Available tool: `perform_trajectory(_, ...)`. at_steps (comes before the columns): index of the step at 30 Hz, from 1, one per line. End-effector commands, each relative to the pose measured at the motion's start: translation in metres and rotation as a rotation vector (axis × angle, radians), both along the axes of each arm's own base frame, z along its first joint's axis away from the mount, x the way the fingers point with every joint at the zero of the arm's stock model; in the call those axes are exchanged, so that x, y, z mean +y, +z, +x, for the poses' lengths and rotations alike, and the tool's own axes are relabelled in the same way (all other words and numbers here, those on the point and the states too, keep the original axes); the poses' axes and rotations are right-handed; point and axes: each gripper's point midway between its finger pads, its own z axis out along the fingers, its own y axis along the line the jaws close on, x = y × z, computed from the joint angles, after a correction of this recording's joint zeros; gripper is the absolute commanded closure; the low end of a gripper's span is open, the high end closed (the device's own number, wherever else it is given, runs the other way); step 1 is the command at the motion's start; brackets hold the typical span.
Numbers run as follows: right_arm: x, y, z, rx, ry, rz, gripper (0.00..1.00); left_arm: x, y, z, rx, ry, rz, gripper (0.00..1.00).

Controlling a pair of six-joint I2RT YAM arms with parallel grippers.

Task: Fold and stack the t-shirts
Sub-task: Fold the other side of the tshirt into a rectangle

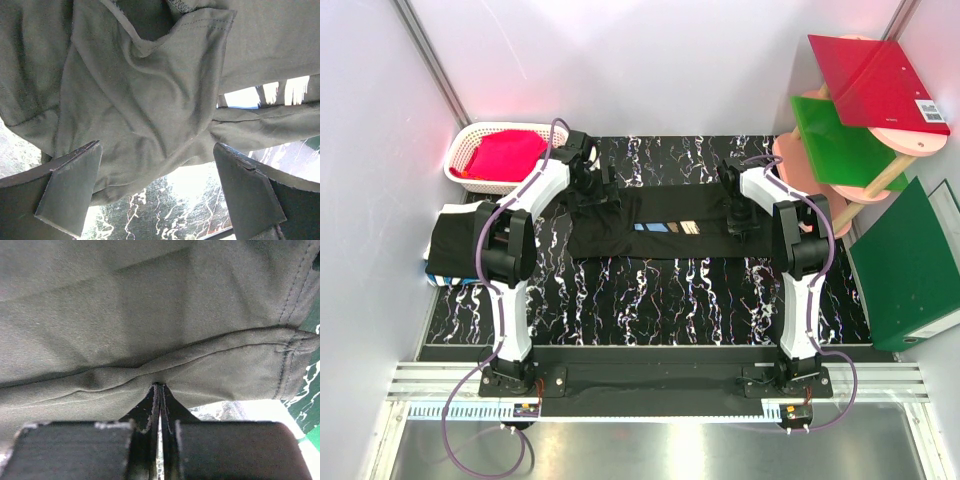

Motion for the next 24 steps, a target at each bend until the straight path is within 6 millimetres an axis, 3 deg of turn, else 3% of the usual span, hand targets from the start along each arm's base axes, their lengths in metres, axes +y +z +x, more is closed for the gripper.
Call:
perform_trajectory(1, 0.010, 0.010, 0.009, -0.054, 0.006, 0.045, 1.00, -0.007, 0.018, 0.004, -0.058, -0.035, -0.030, 0.01)
perform_trajectory(5, 0.012, 0.017, 0.011, -0.091, 0.003, 0.061, 1.00, -0.008, 0.017, 0.005, -0.055, -0.039, -0.035, 0.01)
perform_trajectory(15, 0.010, 0.063, 0.019, -0.241, -0.053, 0.069, 1.00, -0.007, 0.013, 0.006, -0.049, -0.055, -0.029, 0.01)
perform_trajectory(24, -0.004, 0.102, 0.045, -0.420, -0.099, 0.002, 1.00, -0.009, 0.013, 0.009, -0.047, -0.067, -0.029, 0.01)
